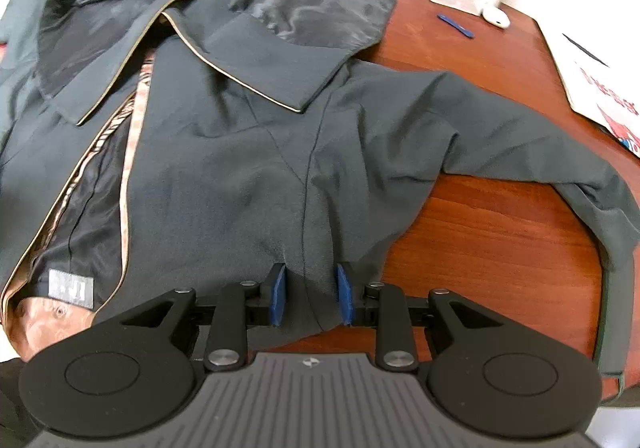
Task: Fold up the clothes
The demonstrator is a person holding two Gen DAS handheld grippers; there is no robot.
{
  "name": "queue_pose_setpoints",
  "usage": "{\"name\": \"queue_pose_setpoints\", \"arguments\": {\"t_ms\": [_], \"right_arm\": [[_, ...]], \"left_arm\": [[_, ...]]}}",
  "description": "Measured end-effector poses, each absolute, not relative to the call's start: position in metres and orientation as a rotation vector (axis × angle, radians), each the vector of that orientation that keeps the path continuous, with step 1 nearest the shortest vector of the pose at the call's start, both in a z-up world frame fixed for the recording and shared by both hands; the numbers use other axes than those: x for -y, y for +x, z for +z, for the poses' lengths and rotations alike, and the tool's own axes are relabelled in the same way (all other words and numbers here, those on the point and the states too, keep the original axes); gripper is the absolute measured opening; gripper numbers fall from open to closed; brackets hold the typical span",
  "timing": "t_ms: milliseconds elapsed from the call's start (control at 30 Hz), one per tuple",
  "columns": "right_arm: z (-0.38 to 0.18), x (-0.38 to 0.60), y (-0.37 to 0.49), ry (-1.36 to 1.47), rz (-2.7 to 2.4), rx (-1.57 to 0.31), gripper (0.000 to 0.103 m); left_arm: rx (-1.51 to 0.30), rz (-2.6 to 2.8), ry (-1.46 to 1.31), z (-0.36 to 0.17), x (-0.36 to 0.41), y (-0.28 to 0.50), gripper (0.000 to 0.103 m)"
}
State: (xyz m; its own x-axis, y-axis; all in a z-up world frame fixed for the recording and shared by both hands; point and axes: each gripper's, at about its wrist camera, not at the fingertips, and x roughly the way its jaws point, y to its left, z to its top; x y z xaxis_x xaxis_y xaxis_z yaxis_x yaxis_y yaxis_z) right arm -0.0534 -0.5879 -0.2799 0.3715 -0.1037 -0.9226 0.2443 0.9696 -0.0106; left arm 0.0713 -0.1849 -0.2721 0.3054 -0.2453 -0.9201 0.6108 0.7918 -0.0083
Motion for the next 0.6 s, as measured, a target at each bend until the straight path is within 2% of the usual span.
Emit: {"name": "queue_pose_setpoints", "arguments": {"t_ms": [100,233,300,367,600], "right_arm": [[-0.275,0.589,-0.053,0.133,-0.192,-1.161,0.036],[-0.263,0.589,-0.053,0.138,-0.165,-1.140,0.040],[-0.252,0.590,-0.052,0.147,-0.163,-1.117,0.041],[-0.242,0.591,-0.052,0.153,-0.163,-1.097,0.048],[-0.208,0.589,-0.034,0.154,-0.153,-1.034,0.054]], "left_arm": [[-1.120,-0.547,0.351,-0.268,0.183,0.079,0.039],[-1.084,-0.521,0.343,-0.255,0.190,0.078,0.050],[-1.070,-0.503,0.328,-0.245,0.189,0.079,0.051],[-1.063,-0.483,0.305,-0.236,0.189,0.080,0.053],[-1.045,-0.464,0.253,-0.208,0.196,0.103,0.056]]}}
